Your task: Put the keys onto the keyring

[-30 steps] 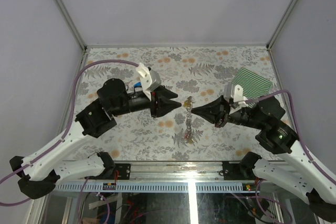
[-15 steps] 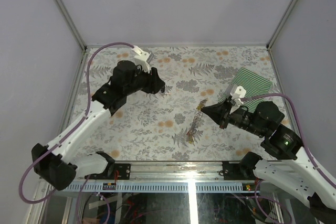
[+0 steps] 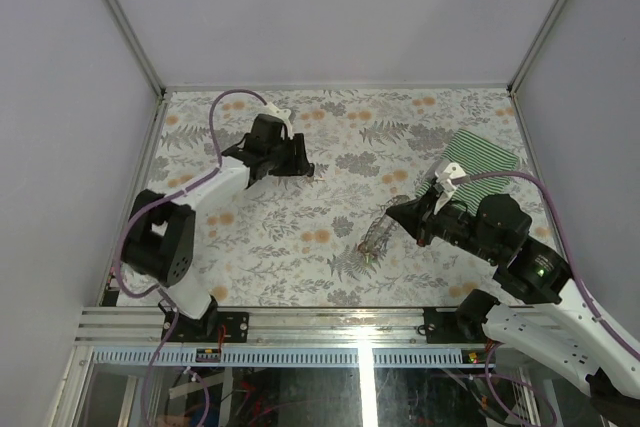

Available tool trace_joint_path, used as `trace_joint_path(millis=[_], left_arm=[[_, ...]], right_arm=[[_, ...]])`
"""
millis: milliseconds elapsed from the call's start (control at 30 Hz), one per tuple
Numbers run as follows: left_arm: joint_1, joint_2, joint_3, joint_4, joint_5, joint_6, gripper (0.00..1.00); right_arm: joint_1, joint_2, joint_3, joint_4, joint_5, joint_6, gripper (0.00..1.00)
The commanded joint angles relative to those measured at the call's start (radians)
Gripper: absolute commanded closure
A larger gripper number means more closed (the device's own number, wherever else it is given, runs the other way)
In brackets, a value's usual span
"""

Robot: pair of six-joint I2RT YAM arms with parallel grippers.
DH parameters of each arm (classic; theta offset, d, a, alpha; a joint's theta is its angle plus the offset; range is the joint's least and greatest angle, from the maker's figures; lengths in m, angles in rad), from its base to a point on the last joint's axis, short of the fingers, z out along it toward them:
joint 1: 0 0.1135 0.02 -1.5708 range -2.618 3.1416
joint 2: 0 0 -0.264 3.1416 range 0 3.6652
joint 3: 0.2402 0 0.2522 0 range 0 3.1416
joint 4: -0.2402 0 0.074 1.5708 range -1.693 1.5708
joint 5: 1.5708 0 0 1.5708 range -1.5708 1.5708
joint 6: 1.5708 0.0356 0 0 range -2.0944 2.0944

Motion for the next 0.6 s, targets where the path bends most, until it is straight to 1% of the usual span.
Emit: trace_joint_path(millis=[0,100,200,300,400,567], left_arm=[[-0.001,0.145,0.106,0.058,0.032,0.095,0.45],[0.01,0.228,0.167,0.013,0.096,0.224,0.43],[0.039,0.271,0.192,0.017,0.194,0.354,0.4],[0.069,0.316,0.238,-0.006,0.294,0.459,0.4],[0.093,0.368,0.296,-0.057,0.364,0.551,0.4],[0.114,0.424,0.344,-0.133,0.442,0.689,0.42]], right_arm=[[0.004,-0.007,0.008,0.072,0.016,0.048,1.0],[0.005,-0.009,0.015,0.061,0.015,0.055,1.0],[0.005,-0.017,0.019,0.05,0.016,0.055,1.0],[0.004,-0.017,0.021,0.045,0.013,0.062,1.0],[0.005,-0.014,0.022,0.046,-0.005,0.075,1.0],[0.004,-0.01,0.022,0.056,-0.026,0.095,1.0]])
